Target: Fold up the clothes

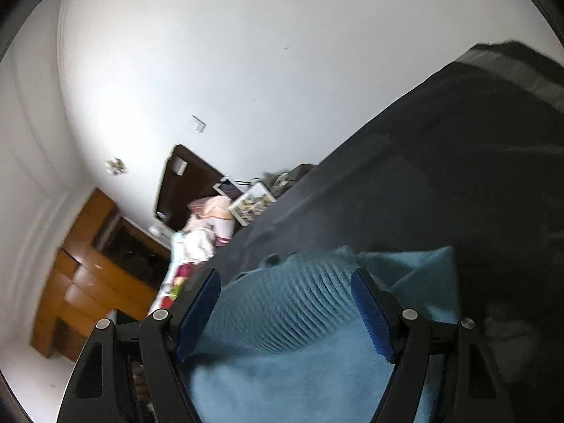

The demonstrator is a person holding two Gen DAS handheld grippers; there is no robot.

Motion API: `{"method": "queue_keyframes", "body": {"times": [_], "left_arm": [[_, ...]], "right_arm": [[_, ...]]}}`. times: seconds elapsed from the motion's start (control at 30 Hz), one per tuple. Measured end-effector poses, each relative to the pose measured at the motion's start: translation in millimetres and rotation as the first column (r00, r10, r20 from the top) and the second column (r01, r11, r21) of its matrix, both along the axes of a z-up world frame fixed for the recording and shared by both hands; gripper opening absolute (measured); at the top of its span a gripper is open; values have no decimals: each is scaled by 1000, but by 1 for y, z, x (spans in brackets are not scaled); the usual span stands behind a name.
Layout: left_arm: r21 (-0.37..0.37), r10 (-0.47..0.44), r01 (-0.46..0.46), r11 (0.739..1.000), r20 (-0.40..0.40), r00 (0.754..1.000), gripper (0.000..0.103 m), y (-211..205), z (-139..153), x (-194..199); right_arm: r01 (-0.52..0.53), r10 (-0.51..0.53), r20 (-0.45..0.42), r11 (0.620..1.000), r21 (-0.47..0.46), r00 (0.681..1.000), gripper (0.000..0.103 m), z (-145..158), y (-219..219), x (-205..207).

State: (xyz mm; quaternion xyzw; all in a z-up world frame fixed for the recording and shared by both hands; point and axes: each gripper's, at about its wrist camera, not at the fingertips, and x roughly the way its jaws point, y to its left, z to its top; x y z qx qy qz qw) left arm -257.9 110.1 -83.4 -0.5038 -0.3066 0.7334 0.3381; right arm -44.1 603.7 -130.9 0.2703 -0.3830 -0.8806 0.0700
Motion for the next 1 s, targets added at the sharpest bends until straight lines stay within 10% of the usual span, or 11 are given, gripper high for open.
{"method": "queue_keyframes", "body": {"times": [0.3,0.7,1.0], "left_arm": [[-67,69,-76,995,-97,993,79,-21,16,7],[-410,-135,12,912,-273,953,79,49,23,40],[-400,-38,-46,915,-200,979,80,17,7,4]], "right_arm": [[-55,30,78,935,350,997,78,10,-56,-6],[-82,-63,264,861,502,962,79,-1,-53,-37],[-188,-10,339,817,545,941,79,-8,-64,-59]]}}
